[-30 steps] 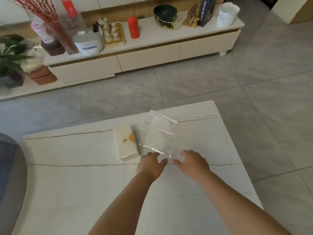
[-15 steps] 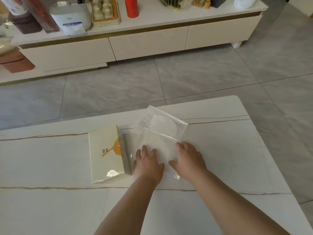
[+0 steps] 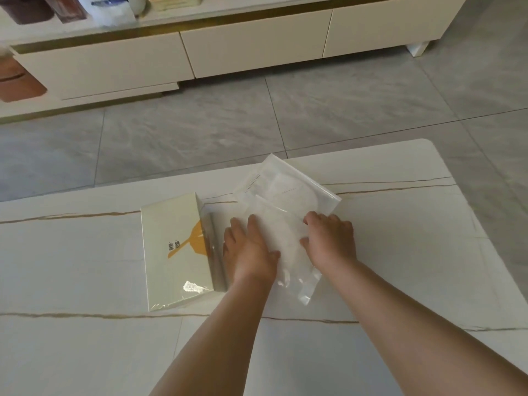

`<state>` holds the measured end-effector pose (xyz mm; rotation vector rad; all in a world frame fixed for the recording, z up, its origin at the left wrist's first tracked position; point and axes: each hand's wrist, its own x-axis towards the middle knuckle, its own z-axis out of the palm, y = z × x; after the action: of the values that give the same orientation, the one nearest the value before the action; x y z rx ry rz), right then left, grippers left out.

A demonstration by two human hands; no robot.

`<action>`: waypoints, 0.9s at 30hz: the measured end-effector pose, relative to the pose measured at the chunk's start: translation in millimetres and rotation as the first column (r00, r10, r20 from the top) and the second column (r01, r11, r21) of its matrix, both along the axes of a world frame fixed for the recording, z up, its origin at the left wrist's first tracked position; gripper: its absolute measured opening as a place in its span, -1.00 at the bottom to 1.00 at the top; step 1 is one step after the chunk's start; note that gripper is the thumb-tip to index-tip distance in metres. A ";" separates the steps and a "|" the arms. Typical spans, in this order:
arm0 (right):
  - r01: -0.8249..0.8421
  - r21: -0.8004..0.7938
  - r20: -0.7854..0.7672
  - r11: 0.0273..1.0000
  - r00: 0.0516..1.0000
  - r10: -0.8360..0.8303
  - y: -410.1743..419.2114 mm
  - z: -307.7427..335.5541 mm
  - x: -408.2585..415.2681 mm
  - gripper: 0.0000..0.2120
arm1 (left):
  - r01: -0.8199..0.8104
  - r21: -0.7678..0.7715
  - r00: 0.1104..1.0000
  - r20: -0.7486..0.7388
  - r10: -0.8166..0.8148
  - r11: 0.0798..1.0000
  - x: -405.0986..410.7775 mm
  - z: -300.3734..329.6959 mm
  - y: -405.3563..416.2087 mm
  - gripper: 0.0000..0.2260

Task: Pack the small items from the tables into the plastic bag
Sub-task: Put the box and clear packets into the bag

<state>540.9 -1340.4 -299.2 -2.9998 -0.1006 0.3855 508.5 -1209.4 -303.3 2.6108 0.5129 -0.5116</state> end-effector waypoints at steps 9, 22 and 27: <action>0.110 0.099 -0.058 0.989 0.993 -0.104 -4.1 2.6 44.3 -0.75 | 0.100 0.399 0.971 0.163 -0.177 0.912 42.7 51.4 24.9 -0.43; 0.324 0.115 -0.185 0.939 0.936 -0.301 -7.3 1.8 4.6 -0.85 | -0.319 0.321 0.945 0.029 0.327 0.892 1.0 48.8 55.4 -0.09; 0.291 0.077 -0.126 0.954 0.952 -0.281 -15.3 3.1 -27.9 -0.85 | -0.144 0.340 0.990 0.050 0.135 0.930 -17.2 51.9 47.5 -0.25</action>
<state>513.0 -1355.7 -296.1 -2.8316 0.3145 0.5002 491.3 -1161.9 -251.3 2.8742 0.8389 -0.3675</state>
